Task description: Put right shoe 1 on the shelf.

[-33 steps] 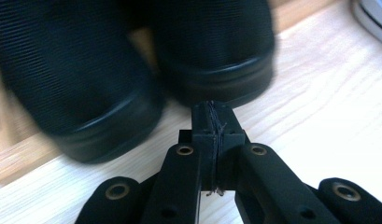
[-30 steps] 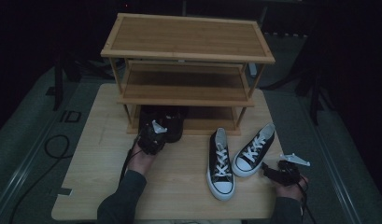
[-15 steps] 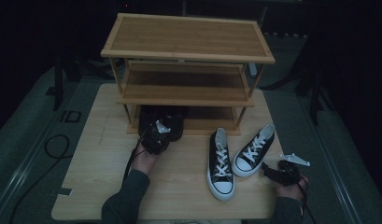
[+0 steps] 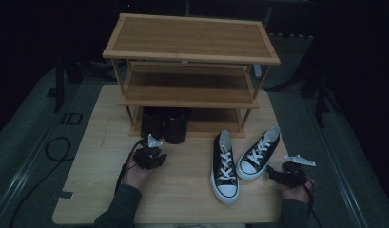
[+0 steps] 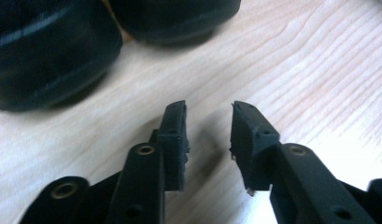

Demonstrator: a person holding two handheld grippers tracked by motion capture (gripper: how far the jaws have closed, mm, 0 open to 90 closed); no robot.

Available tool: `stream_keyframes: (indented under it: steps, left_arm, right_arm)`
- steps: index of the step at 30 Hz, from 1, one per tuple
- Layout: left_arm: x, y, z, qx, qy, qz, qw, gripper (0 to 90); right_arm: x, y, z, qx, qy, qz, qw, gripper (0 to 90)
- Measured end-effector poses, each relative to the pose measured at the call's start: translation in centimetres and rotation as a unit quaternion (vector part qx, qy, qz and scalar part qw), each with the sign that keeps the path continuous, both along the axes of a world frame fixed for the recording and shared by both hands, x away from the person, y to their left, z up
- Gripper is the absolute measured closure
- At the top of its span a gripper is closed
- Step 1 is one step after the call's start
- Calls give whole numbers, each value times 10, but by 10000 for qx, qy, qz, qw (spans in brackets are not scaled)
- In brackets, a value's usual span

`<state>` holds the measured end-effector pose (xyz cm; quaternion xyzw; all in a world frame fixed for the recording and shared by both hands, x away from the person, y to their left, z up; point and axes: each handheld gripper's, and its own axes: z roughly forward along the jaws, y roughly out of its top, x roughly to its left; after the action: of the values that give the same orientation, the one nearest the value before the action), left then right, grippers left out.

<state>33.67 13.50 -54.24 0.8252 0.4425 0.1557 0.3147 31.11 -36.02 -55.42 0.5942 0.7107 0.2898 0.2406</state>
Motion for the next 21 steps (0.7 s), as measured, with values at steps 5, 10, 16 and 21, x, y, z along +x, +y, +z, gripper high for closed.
stream_keyframes:
  steps: [5,10,16,21]
  left_arm:
    - [-4,7,-3,-95,20,94,9999,620]
    - [-4,12,-6,-101,81,138,9998,606]
    - [-5,17,-8,-231,71,189,9995,594]
    - [-6,20,-8,-284,89,219,9993,590]
  right_arm:
    - [0,1,7,153,52,289,9995,473]
    - [0,-2,23,148,-166,468,9987,689]
    - [3,1,40,95,-355,899,9953,742]
    - [-8,22,46,-182,-363,1561,9869,785]
